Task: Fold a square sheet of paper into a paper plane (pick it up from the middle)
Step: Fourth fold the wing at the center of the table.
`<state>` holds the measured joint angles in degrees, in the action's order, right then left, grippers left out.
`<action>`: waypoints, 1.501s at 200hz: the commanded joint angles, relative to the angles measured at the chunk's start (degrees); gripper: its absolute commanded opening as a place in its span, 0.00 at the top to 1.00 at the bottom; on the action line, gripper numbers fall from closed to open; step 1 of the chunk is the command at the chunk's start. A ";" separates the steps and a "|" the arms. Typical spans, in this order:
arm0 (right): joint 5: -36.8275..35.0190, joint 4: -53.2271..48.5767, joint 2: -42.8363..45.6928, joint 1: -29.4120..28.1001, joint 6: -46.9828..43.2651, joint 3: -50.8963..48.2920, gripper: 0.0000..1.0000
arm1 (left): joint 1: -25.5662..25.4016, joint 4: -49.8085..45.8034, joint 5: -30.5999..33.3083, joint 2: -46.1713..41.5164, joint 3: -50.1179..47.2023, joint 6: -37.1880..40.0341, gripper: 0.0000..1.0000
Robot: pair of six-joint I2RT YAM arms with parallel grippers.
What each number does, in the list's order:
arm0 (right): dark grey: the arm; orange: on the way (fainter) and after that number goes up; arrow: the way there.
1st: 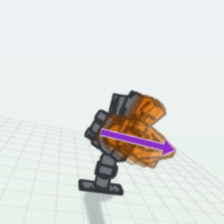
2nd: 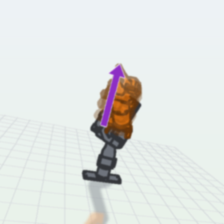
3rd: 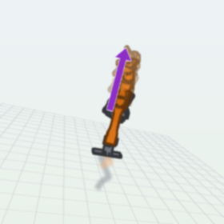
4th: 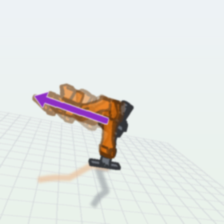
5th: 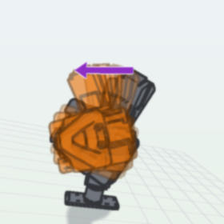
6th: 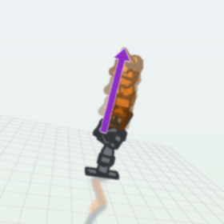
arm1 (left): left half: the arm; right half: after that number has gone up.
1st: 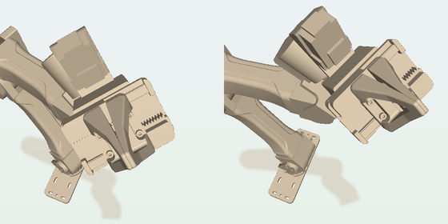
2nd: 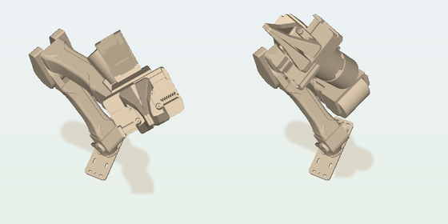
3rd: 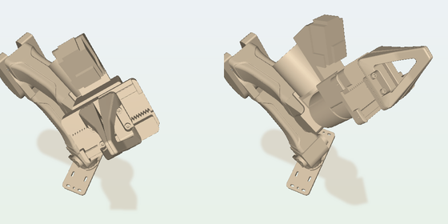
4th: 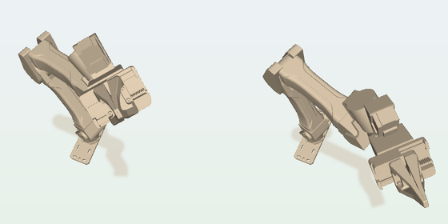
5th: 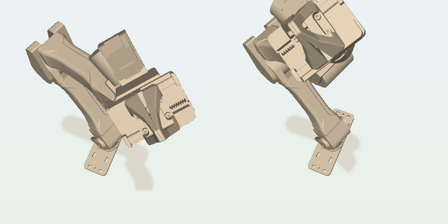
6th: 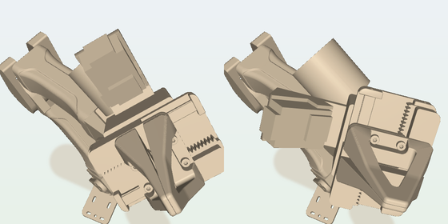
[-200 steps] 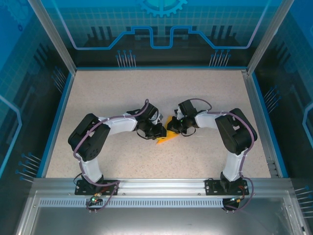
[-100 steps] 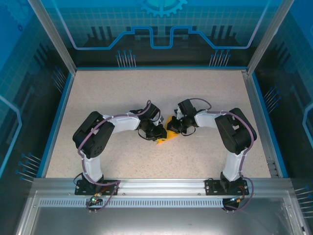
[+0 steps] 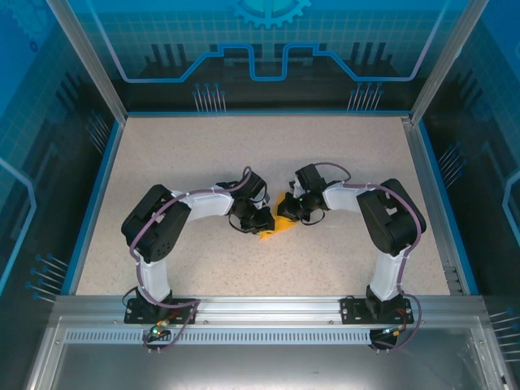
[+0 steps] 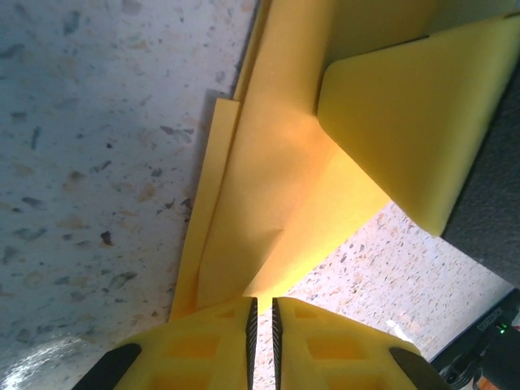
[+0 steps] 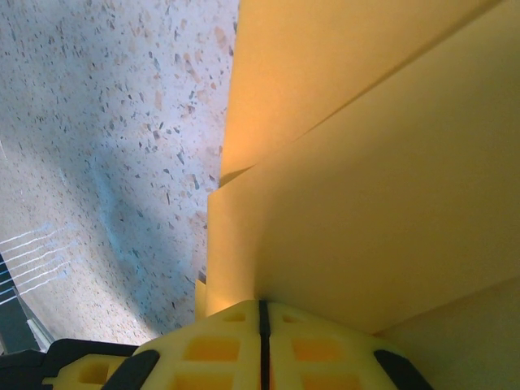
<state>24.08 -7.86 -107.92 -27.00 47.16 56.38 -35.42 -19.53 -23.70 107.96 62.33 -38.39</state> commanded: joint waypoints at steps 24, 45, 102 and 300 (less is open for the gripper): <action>-6.61 -5.41 -4.01 -0.28 -0.07 -1.10 0.91 | -0.21 -3.19 2.96 0.58 0.45 1.48 0.84; -6.67 -5.64 -4.11 -0.26 -0.11 -1.15 0.91 | -0.09 -2.89 3.14 0.58 -0.08 1.25 0.84; -7.93 -7.68 -5.04 -0.32 -0.74 -0.65 0.91 | 1.79 0.52 0.50 0.15 -3.20 0.30 0.84; -10.53 -12.00 -7.48 -0.32 -1.28 1.38 0.91 | 5.37 2.26 -4.95 -2.25 -13.55 4.10 0.87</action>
<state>24.10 -12.86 -109.80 -27.03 46.70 59.99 -30.79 -7.18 -30.50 105.47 51.96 -37.32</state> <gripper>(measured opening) 0.090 0.134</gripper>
